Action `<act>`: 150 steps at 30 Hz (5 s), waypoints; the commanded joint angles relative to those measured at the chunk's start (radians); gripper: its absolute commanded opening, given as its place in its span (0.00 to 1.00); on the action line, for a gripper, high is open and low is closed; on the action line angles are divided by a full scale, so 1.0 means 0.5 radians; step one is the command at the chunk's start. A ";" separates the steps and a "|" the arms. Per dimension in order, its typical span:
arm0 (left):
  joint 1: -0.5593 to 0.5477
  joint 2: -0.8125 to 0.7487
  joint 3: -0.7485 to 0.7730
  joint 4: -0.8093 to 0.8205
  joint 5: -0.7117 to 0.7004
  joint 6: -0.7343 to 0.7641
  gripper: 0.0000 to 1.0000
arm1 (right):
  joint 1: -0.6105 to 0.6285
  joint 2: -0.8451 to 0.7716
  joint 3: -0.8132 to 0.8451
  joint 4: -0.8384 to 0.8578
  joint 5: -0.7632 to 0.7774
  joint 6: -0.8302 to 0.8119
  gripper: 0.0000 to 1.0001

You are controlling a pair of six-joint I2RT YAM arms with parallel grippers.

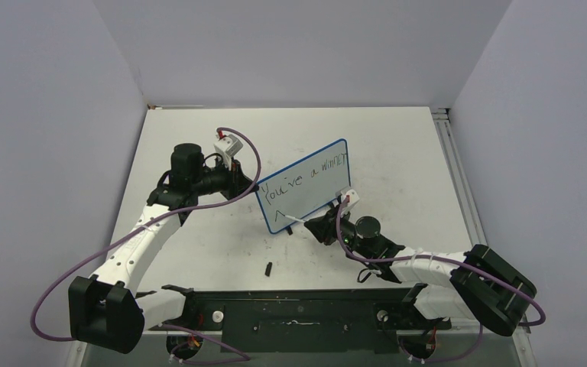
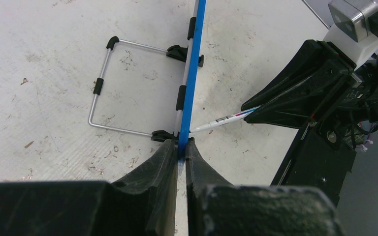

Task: Write a sentence on the whiteboard

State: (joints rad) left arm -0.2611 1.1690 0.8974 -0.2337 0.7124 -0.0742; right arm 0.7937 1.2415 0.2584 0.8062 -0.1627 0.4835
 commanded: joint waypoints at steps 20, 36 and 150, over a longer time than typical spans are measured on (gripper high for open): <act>-0.012 -0.037 0.003 0.002 0.044 -0.033 0.00 | 0.002 -0.155 0.028 0.066 0.103 -0.019 0.05; -0.012 -0.046 -0.002 -0.001 0.043 -0.030 0.00 | 0.003 -0.136 0.005 0.121 0.166 -0.019 0.05; -0.012 -0.034 0.000 0.004 0.048 -0.033 0.00 | 0.056 -0.322 -0.049 -0.059 0.342 -0.025 0.05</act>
State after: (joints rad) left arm -0.2611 1.1671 0.8963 -0.2333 0.7162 -0.0746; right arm 0.8143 1.1164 0.2001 0.7326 0.0193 0.4610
